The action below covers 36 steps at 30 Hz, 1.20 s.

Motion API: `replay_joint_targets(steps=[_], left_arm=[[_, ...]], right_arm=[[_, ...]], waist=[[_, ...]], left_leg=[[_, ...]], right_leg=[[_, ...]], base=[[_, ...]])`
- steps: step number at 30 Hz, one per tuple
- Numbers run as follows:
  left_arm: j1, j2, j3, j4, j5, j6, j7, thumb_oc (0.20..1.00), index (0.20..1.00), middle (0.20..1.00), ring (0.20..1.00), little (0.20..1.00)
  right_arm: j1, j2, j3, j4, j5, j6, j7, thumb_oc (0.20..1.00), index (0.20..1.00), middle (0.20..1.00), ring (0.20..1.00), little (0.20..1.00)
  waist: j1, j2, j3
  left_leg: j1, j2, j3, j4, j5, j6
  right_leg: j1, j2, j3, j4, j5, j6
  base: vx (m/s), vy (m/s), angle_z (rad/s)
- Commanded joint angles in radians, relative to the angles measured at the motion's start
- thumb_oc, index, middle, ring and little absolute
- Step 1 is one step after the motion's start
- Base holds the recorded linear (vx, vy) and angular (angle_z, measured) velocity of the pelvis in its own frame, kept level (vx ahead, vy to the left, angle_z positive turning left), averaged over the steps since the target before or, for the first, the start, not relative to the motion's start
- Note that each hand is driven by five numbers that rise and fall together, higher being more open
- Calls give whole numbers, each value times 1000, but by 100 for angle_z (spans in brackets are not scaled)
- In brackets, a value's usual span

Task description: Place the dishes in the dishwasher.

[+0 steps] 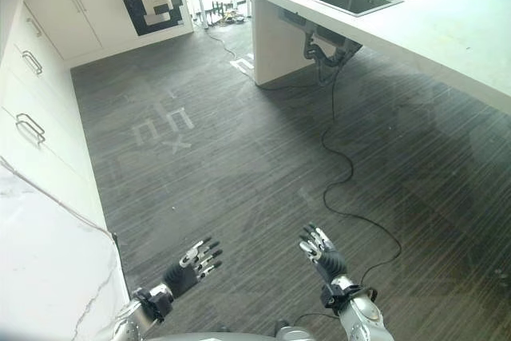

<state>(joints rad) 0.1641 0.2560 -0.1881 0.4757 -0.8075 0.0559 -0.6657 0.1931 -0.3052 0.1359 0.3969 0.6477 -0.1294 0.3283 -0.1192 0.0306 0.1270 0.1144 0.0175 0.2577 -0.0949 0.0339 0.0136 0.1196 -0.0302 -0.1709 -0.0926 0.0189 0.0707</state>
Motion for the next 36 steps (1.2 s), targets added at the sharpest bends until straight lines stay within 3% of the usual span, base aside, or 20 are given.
replay_joint_targets(steps=[1, 3, 7, 10, 12, 13, 15, 17, 19, 22, 25, 28, 31, 33, 34, 35, 36], left_arm=[[-65, 20, 15, -19, -34, -65, -59, 1000, 1000, 1000, 1000, 1000], [-86, 18, 25, -3, -28, -81, 114, 1000, 1000, 1000, 1000, 1000], [-94, 42, 23, 50, 200, -33, 200, 1000, 1000, 1000, 1000, 1000], [-114, 28, 24, 178, 200, -52, 264, 1000, 1000, 1000, 1000, 1000], [-123, 11, 45, 249, 247, -105, 290, 1000, 1000, 1000, 1000, 1000], [-130, -3, 67, 281, 265, -188, 285, 1000, 1000, 1000, 1000, 1000], [-129, -1, 70, 273, 271, -211, 284, 1000, 1000, 1000, 1000, 1000], [-135, 20, 75, 227, 226, -268, 278, 1000, 1000, 1000, 1000, 1000], [-141, 35, 80, 190, 203, -288, 271, 1000, 1000, 1000, 1000, 1000], [-134, 69, 70, 112, 291, -305, 249, 1000, 1000, 1000, 1000, 1000], [-129, 101, 54, 66, 295, -308, 260, 1000, 1000, 1000, 1000, 1000], [-118, 105, 61, 52, 316, -305, 241, 1000, 1000, 1000, 1000, 1000], [-95, 113, 58, 33, 360, -296, 262, 1000, 1000, 1000, 1000, 1000], [-83, 118, 64, 26, 340, -273, 268, 1000, 1000, 1000, 1000, 1000], [-77, 120, 76, 18, 324, -259, 261, 1000, 1000, 1000, 1000, 1000], [-86, 122, 77, 6, 322, -245, 254, 1000, 1000, 1000, 1000, 1000], [-89, 123, 74, 7, 326, -248, 255, 1000, 1000, 1000, 1000, 1000]], right_arm=[[-72, -5, 13, -21, -38, -90, -21, 1000, 1000, 1000, 1000, 1000], [-89, -24, 27, 3, -103, -70, -84, 1000, 1000, 1000, 1000, 1000], [-90, -50, 24, 39, -139, -26, -84, 1000, 1000, 1000, 1000, 1000], [-88, -53, 28, 127, -125, -6, -84, 1000, 1000, 1000, 1000, 1000], [-82, -45, 24, 171, -130, -19, -72, 1000, 1000, 1000, 1000, 1000], [-82, -43, 22, 189, -141, -66, -61, 1000, 1000, 1000, 1000, 1000], [-81, -46, 18, 185, -144, -76, -58, 1000, 1000, 1000, 1000, 1000], [-83, -64, 7, 175, -146, -102, -37, 1000, 1000, 1000, 1000, 1000], [-95, -80, 8, 180, -199, -120, -18, 1000, 1000, 1000, 1000, 1000], [-118, -108, 27, 159, -254, -132, -9, 1000, 1000, 1000, 1000, 1000], [-104, -134, 29, 112, -235, -108, -29, 1000, 1000, 1000, 1000, 1000], [-83, -145, 17, 99, -270, -101, -26, 1000, 1000, 1000, 1000, 1000], [-69, -152, 17, 107, -293, -92, 9, 1000, 1000, 1000, 1000, 1000], [-68, -147, 14, 119, -274, -80, 16, 1000, 1000, 1000, 1000, 1000], [-63, -137, 5, 119, -239, -74, 23, 1000, 1000, 1000, 1000, 1000], [-45, -110, -23, 85, -251, -59, 12, 1000, 1000, 1000, 1000, 1000], [-42, -105, -26, 80, -253, -58, 8, 1000, 1000, 1000, 1000, 1000]], waist=[[5, -12, 29], [13, -15, 32], [16, -19, 29], [12, -22, 34], [9, -27, 37], [7, -43, 53], [8, -49, 58], [17, -65, 83], [27, -65, 101], [53, -44, 115], [60, -29, 116], [54, -28, 116], [48, -23, 105], [59, -29, 94], [69, -36, 80], [63, -48, 59], [61, -50, 56]], left_leg=[[52, 7, 40, 16, -92, -26], [49, 15, 25, 20, -90, -34], [39, 24, 17, 35, -85, -48], [15, 39, 13, 73, -84, -63], [-2, 45, 15, 112, -92, -68], [-49, 46, 19, 243, -145, -53], [-72, 43, 19, 302, -159, -46], [-190, 76, 15, 534, -116, -55], [-254, 96, 3, 607, -78, -63], [-240, 105, -3, 401, -1, -83], [-264, 169, 11, 214, 115, -139], [-272, 214, 74, 184, 145, -154], [-236, 220, 127, 156, 116, -140], [-230, 194, 109, 170, 73, -117], [-217, 158, 91, 168, 42, -92], [-167, 64, 74, 115, 4, -31], [-163, 50, 72, 108, -2, -21]], right_leg=[[11, -12, -73, 75, -79, 28], [15, -4, -76, 78, -93, 18], [15, 3, -77, 77, -98, 14], [16, 6, -84, 76, -103, 3], [14, 4, -86, 84, -107, -4], [5, -13, -84, 110, -118, -20], [1, -16, -81, 118, -121, -28], [3, -18, -77, 127, -130, -55], [13, -12, -67, 135, -140, -62], [43, 4, -65, 137, -155, -48], [94, 7, -76, 122, -176, -36], [113, -12, -113, 139, -191, -28], [122, -26, -128, 205, -234, -20], [144, -34, -112, 244, -274, -11], [162, -40, -102, 269, -294, 4], [137, -76, -67, 415, -204, 70], [129, -79, -58, 449, -182, 84]], base=[[4, -87, 2], [3, -148, 6], [7, -130, 10], [-11, -135, 13], [-13, -161, 5], [-42, -184, 7], [-33, -124, 3], [-14, -161, -3], [114, -59, -3], [294, 91, -26], [465, 192, -4], [432, 182, -1], [438, 208, -12], [491, 228, -32], [783, 506, -62], [677, 484, -56], [561, 516, -61]])
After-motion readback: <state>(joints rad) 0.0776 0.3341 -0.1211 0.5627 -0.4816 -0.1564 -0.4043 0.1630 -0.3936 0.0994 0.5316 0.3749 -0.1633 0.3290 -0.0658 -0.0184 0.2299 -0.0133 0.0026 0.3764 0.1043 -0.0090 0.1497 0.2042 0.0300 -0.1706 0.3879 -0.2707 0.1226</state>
